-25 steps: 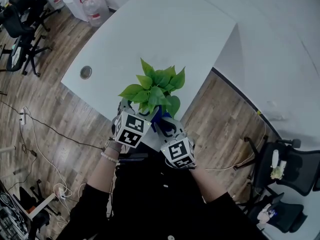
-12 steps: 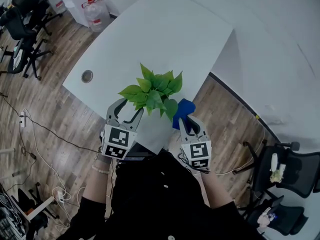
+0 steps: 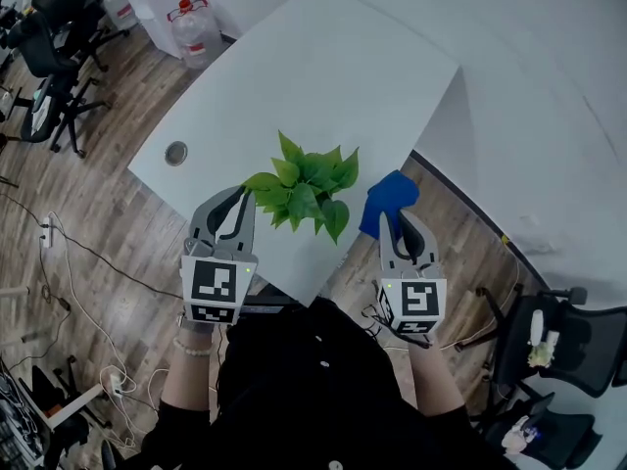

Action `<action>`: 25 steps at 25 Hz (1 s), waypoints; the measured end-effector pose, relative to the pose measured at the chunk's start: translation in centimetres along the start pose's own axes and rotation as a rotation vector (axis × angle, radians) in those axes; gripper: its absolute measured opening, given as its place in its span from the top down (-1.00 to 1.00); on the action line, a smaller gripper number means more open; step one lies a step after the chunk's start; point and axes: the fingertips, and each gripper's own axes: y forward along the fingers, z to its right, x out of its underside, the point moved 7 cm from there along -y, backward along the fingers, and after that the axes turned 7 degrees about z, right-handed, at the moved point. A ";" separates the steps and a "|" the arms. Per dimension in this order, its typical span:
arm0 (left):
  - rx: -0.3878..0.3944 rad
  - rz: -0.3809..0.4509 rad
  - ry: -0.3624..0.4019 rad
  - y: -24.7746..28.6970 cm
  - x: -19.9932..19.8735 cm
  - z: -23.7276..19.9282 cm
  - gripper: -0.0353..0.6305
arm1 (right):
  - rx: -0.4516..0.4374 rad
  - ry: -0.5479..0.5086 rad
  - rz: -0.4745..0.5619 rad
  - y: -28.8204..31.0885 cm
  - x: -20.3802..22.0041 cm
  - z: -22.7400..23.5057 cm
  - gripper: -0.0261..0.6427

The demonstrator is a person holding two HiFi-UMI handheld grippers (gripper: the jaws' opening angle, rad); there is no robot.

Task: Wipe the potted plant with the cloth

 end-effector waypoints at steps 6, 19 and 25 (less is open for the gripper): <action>0.006 0.070 0.037 -0.8 -3.3 0.0 0.83 | -0.038 -0.014 0.100 -0.2 -4.0 -0.1 0.67; 0.028 0.136 -0.019 -1.4 -7.9 1.4 0.85 | -0.101 -0.021 0.215 -0.5 -8.8 -1.4 0.67; 0.030 0.145 -0.024 -1.2 -8.4 1.5 0.85 | -0.102 -0.019 0.213 -0.4 -9.1 -1.4 0.67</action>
